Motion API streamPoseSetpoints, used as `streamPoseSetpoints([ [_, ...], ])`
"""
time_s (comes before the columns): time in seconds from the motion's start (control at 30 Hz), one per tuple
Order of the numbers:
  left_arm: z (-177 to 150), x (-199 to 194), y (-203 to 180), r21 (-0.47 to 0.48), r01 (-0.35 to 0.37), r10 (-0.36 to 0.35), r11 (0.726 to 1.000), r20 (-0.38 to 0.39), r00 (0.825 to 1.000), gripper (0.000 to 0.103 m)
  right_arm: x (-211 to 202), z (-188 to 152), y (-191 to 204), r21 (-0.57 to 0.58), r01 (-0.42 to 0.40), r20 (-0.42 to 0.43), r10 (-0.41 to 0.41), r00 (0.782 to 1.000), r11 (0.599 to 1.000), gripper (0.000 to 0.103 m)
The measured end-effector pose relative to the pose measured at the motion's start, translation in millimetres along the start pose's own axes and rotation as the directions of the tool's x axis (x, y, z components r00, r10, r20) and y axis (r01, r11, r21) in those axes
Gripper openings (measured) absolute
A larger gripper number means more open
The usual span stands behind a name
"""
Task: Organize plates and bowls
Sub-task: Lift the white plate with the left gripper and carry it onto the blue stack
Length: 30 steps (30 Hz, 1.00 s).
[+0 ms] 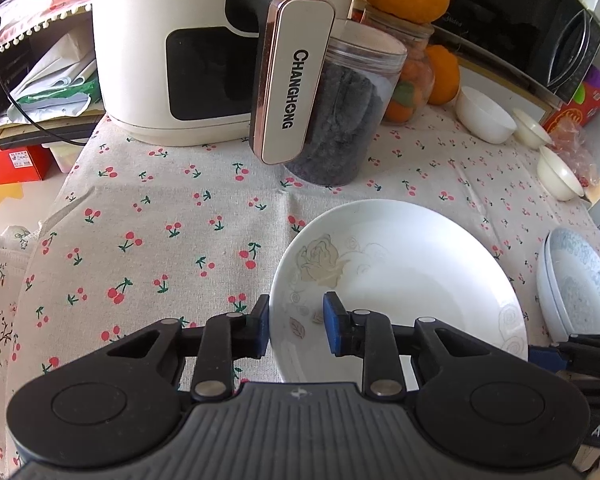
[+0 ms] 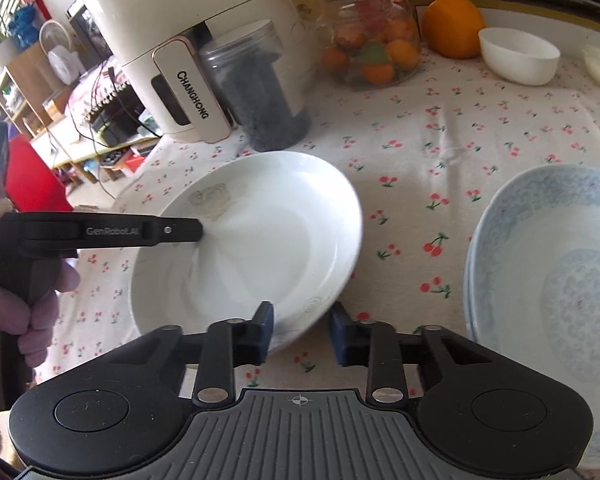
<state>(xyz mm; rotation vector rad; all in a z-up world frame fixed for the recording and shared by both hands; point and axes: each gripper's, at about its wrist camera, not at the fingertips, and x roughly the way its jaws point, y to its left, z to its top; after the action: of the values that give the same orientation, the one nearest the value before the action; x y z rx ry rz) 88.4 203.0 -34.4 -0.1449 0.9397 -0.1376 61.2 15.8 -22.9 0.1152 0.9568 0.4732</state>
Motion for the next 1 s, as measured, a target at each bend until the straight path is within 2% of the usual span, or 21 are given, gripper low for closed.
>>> streamPoseSetpoints([
  [0.43,5.2,-19.2,-13.6,-0.008,0.059,-0.059,0.998,0.068,0.996,0.023,-32.2,19.8,-12.6,0.008,-0.006,0.086,0.005,0.996,1.0,0.028],
  [1.0,12.5,-29.1,-53.2,0.023,0.13,-0.132,0.991,0.098,0.986,0.023,-70.4,32.8,-51.2,0.051,0.006,0.136,-0.013,0.991,0.999,0.028],
])
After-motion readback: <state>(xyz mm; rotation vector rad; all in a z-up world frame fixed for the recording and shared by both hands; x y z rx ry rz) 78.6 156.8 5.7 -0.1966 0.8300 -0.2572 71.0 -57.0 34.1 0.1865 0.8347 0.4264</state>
